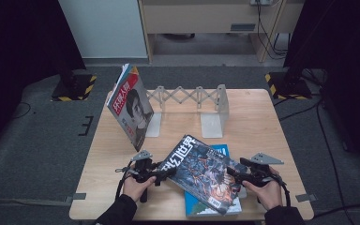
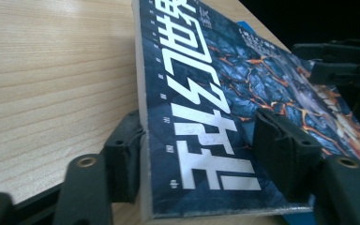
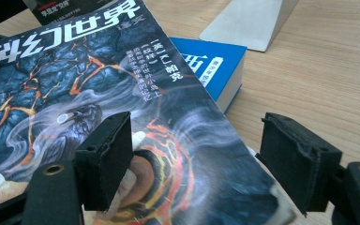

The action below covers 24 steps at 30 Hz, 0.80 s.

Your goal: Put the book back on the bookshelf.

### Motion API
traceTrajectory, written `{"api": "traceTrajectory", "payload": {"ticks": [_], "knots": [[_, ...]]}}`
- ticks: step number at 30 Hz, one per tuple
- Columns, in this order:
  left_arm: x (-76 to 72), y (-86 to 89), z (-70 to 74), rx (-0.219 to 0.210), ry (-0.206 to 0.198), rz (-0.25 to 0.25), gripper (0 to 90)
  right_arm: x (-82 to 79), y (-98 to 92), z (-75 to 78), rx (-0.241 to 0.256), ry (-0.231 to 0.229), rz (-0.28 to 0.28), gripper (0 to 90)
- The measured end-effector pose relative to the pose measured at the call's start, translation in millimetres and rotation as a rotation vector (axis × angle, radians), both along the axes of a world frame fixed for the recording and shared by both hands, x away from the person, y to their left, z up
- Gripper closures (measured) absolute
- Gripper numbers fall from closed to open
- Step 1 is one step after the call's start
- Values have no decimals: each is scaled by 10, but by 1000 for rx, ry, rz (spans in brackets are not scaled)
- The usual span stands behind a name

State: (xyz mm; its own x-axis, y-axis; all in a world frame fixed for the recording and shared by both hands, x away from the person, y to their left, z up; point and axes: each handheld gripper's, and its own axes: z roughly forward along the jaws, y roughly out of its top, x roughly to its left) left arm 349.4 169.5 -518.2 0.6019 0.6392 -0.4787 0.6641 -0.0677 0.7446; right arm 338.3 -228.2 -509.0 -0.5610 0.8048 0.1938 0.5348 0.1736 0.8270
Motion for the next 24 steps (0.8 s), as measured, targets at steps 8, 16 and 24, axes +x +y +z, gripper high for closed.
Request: {"api": "traceTrajectory", "payload": {"ticks": [8, 16, 24], "knots": [[-84, -55, 167, -128, -38, -51, 488, 2, 2, -19, 14, -6, -2, 256], [4, -113, 191, -131, 2, -28, 517, 1, 4, -20, 16, -5, -3, 261], [51, -113, 149, -88, 9, -36, 468, 2, 5, -21, 7, -18, 6, 265]]}}
